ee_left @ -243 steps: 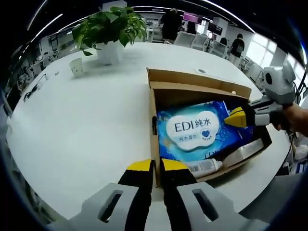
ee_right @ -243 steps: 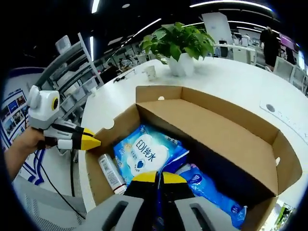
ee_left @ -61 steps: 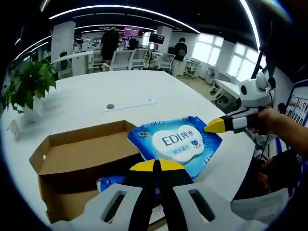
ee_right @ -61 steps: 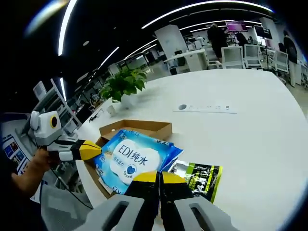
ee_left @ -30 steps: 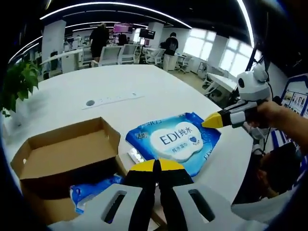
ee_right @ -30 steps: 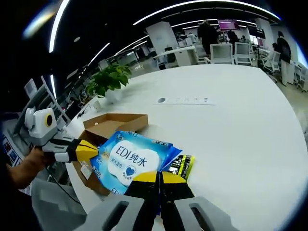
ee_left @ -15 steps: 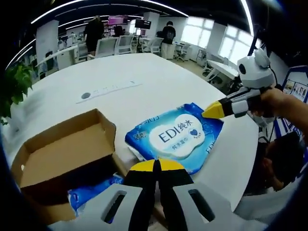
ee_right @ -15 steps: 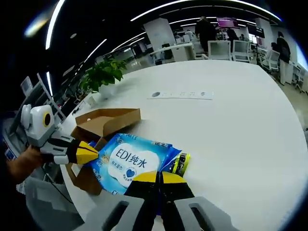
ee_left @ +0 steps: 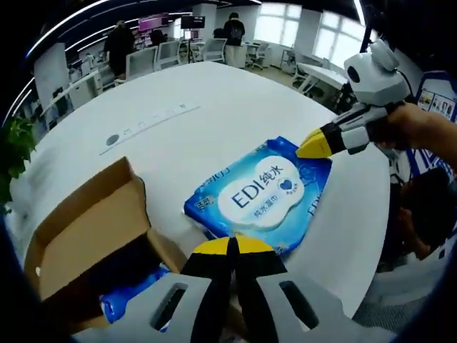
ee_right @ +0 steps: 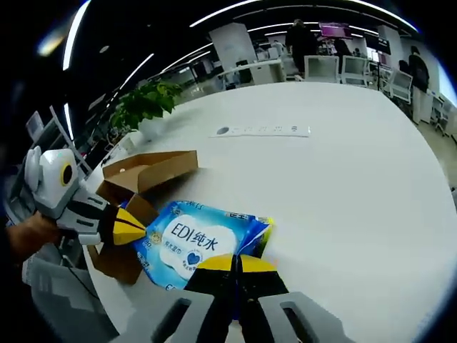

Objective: Operate the shoe box by opening the lid, removing the specified soft item, and placing it in the target area until the item is outside and the box remains undamaged.

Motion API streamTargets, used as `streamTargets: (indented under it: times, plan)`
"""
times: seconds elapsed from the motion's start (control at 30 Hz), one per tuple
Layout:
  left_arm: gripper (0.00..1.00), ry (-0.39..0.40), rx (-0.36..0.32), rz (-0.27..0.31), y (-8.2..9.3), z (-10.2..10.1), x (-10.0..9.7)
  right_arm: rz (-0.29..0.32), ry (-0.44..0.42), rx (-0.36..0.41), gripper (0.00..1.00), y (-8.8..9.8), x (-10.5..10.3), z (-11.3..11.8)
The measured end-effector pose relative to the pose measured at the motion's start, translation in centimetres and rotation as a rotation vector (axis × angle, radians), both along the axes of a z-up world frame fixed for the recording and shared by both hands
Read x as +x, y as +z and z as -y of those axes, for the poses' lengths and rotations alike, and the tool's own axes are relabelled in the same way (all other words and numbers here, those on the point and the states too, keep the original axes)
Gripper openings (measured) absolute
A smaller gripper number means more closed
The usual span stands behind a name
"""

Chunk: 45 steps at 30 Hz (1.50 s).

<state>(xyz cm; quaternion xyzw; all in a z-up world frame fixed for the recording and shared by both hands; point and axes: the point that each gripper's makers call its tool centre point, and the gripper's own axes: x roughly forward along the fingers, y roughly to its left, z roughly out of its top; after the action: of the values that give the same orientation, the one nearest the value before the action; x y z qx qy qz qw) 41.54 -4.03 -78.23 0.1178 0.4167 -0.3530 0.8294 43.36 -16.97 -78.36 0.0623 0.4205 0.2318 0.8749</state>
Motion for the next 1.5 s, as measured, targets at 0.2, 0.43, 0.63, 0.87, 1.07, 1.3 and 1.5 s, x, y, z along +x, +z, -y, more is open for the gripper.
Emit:
streamTargets:
  times: [0.2, 0.43, 0.63, 0.87, 1.07, 1.3, 1.5]
  plan:
    - [0.0, -0.036, 0.04, 0.0, -0.8, 0.3, 0.1, 0.016, -0.007, -0.009, 0.0, -0.6, 0.7, 0.2]
    - [0.0, -0.074, 0.086, 0.004, -1.7, 0.4, 0.2, 0.034, -0.03, -0.009, 0.0, -1.0, 1.6, 0.4]
    - [0.0, -0.092, 0.099, -0.008, -2.1, 0.5, -0.1, 0.022, -0.038, -0.026, 0.0, -1.7, 1.7, 0.5]
    - [0.0, -0.103, 0.107, 0.005, -2.2, 0.5, -0.2, 0.008, -0.06, -0.026, 0.0, -2.2, 1.2, 0.7]
    - [0.0, -0.095, 0.102, 0.017, -2.0, 0.4, -0.4, 0.014, -0.089, -0.023, 0.0, -2.5, 1.1, 0.9]
    - [0.0, -0.048, 0.043, 0.041, -0.5, -0.1, 0.1, 0.019, -0.093, -0.023, 0.0, -2.5, 1.0, 1.1]
    - [0.05, -0.03, -0.012, 0.055, 1.5, -0.7, 0.4, 0.032, -0.096, -0.024, 0.0, -2.0, 0.9, 1.3]
